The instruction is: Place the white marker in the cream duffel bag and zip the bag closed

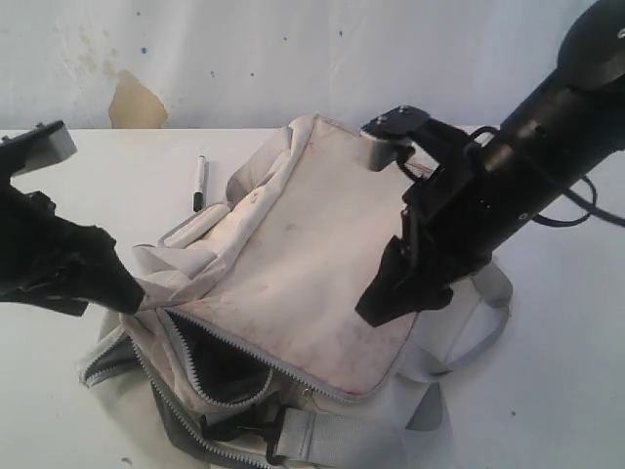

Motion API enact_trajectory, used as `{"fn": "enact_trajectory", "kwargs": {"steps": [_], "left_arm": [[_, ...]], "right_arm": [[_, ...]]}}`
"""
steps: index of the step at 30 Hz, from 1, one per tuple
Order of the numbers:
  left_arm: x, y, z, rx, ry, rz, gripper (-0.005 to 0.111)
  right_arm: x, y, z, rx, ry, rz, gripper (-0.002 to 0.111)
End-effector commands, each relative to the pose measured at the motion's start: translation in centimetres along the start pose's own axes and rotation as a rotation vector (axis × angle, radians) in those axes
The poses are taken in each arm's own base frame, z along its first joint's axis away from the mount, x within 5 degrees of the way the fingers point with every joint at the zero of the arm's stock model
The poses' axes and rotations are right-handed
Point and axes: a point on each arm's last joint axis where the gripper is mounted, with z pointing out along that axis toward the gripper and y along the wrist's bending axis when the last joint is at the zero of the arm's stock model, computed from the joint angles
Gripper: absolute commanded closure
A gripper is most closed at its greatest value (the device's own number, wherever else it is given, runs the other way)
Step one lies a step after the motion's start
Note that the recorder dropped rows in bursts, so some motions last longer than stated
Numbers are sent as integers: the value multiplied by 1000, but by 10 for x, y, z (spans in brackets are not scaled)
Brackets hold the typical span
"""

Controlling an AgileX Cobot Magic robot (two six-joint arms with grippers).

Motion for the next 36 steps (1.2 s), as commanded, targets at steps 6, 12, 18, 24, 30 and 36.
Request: {"fn": "enact_trajectory", "kwargs": {"steps": [6,12,18,24,30,36], "left_arm": [[-9,23,-15,-161,-143,-102,36],[-9,44,-26,-192,-180,-184,36],[-12,52,-30,-215,-233,-222,36],[-12,52,-31,-216,-235,-222,36],[-12,52,-31,-216,-235,-222,36],[-8,54,-26,-223,-232,-228,36]], "right_arm": [[-11,57,46,131,159,-286,55],[-28,71,55,238,34,-229,44],[-25,86,62,325,107,-230,40],[-22,87,76,463,195,-222,40],[-19,86,103,518,266,-214,40],[-17,80,109,558,299,-192,63]]}}
